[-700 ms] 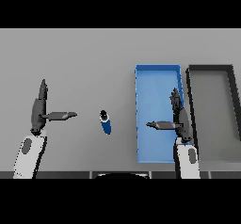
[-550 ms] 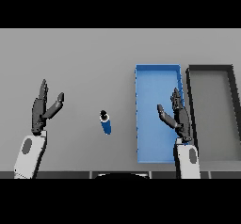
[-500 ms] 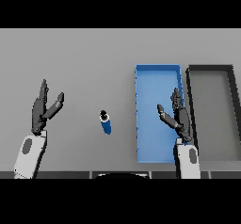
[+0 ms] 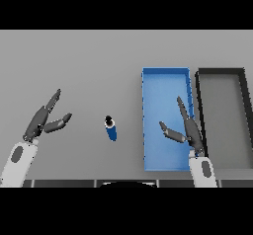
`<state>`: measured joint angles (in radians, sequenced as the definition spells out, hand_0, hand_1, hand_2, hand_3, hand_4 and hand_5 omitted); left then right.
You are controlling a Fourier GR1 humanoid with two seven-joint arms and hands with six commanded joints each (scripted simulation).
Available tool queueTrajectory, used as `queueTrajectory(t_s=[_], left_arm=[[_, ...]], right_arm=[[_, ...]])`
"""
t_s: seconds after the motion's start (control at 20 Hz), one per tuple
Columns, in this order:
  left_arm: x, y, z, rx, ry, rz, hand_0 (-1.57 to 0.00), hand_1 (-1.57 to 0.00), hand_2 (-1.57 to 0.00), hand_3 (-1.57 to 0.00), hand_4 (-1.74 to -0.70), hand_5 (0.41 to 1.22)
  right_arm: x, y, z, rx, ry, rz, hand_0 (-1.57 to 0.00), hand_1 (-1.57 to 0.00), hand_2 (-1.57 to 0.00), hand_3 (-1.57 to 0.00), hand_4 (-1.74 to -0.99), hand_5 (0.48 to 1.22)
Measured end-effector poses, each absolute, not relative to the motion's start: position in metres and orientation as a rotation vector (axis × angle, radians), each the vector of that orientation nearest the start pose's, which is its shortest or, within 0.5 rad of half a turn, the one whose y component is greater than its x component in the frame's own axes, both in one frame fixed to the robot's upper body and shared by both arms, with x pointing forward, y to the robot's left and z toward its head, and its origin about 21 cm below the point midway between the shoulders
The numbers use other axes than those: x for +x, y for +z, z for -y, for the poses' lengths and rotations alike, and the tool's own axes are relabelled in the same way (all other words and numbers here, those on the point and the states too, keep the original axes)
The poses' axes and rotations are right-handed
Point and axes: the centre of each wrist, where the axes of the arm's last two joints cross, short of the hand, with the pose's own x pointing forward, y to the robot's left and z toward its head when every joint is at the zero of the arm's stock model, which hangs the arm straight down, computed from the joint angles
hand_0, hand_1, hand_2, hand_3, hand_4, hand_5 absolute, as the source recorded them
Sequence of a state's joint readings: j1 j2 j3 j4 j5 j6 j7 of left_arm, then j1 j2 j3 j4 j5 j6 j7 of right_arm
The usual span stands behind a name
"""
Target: Pick up the blue pipe and place it into the blue bin.
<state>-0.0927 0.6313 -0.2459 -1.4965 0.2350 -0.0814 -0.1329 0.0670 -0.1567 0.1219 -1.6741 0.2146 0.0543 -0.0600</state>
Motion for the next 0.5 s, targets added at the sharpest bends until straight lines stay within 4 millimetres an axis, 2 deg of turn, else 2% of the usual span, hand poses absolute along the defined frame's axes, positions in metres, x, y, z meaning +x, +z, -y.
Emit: queueTrajectory(t_s=[0.05, 0.25, 0.4, 0.5], left_arm=[[0.26, 0.042, -0.322, 0.031, -0.58, 1.575, 0.0, 0.0, 0.0, 0.0, -0.97, 0.586], [0.244, 0.048, -0.307, -0.104, -0.718, 1.541, 0.0, 0.0, 0.0, 0.0, -1.0, 0.548], [0.234, 0.051, -0.283, -0.139, -0.819, 1.438, 0.0, 0.0, 0.0, 0.0, -1.03, 0.496], [0.229, 0.048, -0.266, -0.171, -0.862, 1.395, 0.0, 0.0, 0.0, 0.0, -1.06, 0.474]], right_arm=[[0.232, 0.014, 0.242, -0.163, 0.422, 1.636, 0.0, 0.0, 0.0, 0.0, -1.181, 0.58], [0.231, 0.019, 0.243, -0.142, 0.4, 1.662, 0.0, 0.0, 0.0, 0.0, -1.209, 0.581], [0.232, 0.021, 0.24, -0.117, 0.389, 1.664, 0.0, 0.0, 0.0, 0.0, -1.229, 0.576], [0.232, 0.023, 0.245, -0.125, 0.387, 1.657, 0.0, 0.0, 0.0, 0.0, -1.223, 0.572]])
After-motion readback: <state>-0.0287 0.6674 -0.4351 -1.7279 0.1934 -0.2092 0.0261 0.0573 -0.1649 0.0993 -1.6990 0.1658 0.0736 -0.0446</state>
